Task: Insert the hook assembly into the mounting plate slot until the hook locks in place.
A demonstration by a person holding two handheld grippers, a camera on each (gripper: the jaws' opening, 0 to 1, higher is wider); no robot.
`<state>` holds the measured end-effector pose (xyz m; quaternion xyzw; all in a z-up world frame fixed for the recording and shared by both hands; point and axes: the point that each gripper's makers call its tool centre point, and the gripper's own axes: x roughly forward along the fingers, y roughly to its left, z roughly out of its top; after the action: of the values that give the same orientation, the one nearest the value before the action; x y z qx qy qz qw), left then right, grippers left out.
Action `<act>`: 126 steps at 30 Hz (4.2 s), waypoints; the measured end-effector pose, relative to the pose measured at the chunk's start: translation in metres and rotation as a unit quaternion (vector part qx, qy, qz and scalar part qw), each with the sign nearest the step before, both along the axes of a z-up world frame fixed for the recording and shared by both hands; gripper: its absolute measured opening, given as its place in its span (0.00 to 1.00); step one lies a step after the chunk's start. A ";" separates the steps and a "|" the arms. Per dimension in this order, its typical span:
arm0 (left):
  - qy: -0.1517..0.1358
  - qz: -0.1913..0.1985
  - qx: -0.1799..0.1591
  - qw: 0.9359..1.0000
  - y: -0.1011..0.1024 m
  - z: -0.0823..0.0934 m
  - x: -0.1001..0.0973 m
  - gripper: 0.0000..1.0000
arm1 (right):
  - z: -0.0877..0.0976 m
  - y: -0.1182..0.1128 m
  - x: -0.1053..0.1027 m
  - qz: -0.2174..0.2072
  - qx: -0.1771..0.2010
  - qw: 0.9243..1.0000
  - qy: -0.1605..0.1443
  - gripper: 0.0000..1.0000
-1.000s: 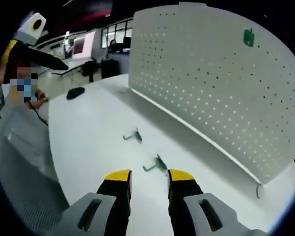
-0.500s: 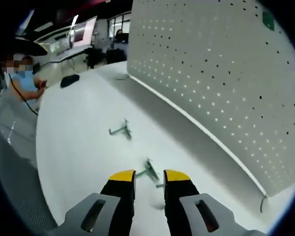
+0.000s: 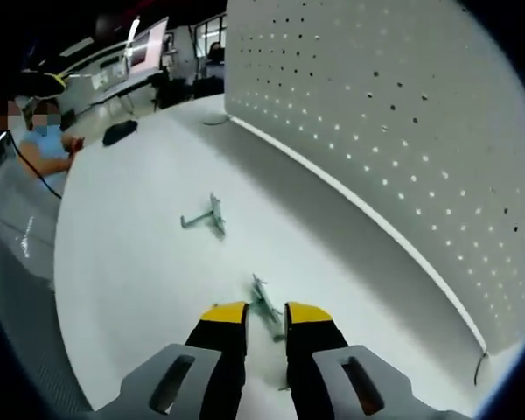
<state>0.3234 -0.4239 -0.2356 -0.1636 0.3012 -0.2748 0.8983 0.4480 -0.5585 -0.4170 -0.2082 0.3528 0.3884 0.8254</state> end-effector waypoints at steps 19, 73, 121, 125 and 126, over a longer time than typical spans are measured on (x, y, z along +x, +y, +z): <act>0.007 0.004 -0.002 1.000 0.002 -0.006 0.003 0.90 | -0.004 0.002 0.004 -0.033 0.020 0.998 0.044 0.00; -0.035 -0.006 -0.058 0.998 -0.016 0.033 -0.005 0.90 | 0.154 0.013 -0.002 -0.089 0.107 0.984 -0.111 0.00; -0.029 -0.010 -0.161 0.986 -0.038 0.054 -0.006 0.51 | 0.235 0.073 -0.124 -0.087 0.312 0.944 -0.066 0.00; -0.030 -0.008 -0.165 0.986 -0.036 0.054 -0.005 0.47 | 0.236 0.074 -0.124 -0.087 0.314 0.943 -0.066 0.00; -0.030 -0.008 -0.168 0.985 -0.036 0.055 -0.005 0.46 | 0.236 0.074 -0.124 -0.087 0.315 0.943 -0.064 0.00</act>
<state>0.3182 -0.4599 -0.1807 -0.3011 0.2247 -0.3331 0.8648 0.3239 -0.4847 -0.1810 0.0691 0.1754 0.3919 0.9005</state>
